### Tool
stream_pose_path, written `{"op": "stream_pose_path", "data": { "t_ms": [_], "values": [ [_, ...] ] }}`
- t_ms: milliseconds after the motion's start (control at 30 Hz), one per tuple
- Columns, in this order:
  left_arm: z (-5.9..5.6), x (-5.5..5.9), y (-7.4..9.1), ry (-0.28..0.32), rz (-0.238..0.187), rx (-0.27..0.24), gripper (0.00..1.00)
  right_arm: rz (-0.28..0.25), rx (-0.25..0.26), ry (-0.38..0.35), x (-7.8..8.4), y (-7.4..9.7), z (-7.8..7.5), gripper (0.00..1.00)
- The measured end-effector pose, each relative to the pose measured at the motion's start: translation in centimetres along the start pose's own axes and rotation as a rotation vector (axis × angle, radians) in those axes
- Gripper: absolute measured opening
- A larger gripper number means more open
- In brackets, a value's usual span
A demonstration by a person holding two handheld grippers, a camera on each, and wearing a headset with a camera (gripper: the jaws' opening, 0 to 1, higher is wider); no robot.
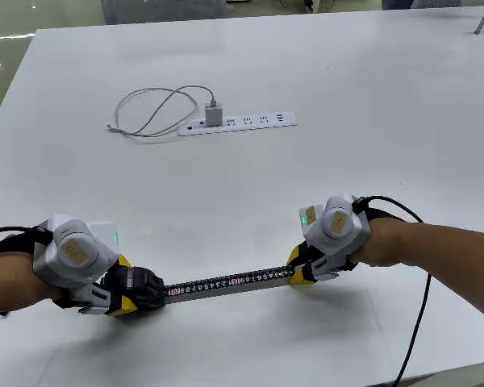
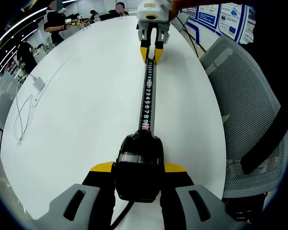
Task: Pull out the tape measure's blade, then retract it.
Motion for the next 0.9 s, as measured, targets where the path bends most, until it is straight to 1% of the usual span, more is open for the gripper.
{"op": "stream_pose_path", "data": {
  "t_ms": [267, 900],
  "values": [
    [0.0, -0.1, 0.0, -0.001, 0.006, 0.001, 0.31, 0.003, 0.004, -0.001, 0.5, 0.2, -0.1, 0.09],
    [-0.1, 0.0, 0.0, 0.0, 0.005, -0.002, 0.31, 0.005, 0.011, -0.016, 1.3, 0.8, 0.0, 0.09]
  ]
}}
Point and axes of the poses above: the centre of the closed fingertips' face, and the gripper's own axes: y roughly backward along the fingers, z roughly to its left, x roughly out of its underside, the point moved 10 cm from there along y, roughly backward along the fingers, and after that the axes turned 5 degrees about x, right-handed, at the moved point
